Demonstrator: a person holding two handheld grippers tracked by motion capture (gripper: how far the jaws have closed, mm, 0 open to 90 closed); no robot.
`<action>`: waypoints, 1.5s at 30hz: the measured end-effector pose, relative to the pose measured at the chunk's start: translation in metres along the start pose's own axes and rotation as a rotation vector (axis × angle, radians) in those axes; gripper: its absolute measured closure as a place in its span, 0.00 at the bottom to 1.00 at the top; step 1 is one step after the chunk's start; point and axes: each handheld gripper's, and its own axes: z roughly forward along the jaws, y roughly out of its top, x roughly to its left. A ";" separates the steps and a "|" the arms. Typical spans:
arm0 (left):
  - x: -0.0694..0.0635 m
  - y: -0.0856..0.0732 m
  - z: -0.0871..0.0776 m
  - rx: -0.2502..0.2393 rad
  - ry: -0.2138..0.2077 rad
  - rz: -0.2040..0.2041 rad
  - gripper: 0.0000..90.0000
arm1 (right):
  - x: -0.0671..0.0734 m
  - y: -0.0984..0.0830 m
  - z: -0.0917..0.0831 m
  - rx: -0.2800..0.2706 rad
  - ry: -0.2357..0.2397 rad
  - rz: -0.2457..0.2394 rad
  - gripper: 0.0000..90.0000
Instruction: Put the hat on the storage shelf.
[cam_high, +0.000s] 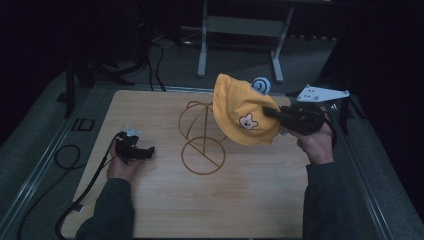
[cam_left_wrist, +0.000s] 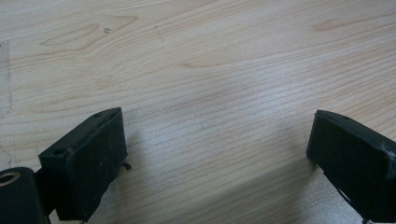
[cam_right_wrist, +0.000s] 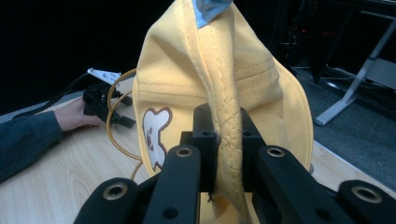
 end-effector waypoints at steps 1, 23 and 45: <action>0.000 0.000 0.000 -0.001 0.000 0.000 0.05 | 0.000 0.000 0.000 0.000 0.000 0.000 0.93; 0.000 0.000 0.000 0.000 0.000 0.002 0.05 | 0.005 0.025 0.031 0.032 0.046 -0.036 0.93; 0.000 0.000 0.000 0.000 -0.002 0.004 0.05 | 0.019 0.056 0.089 0.111 0.104 -0.067 0.90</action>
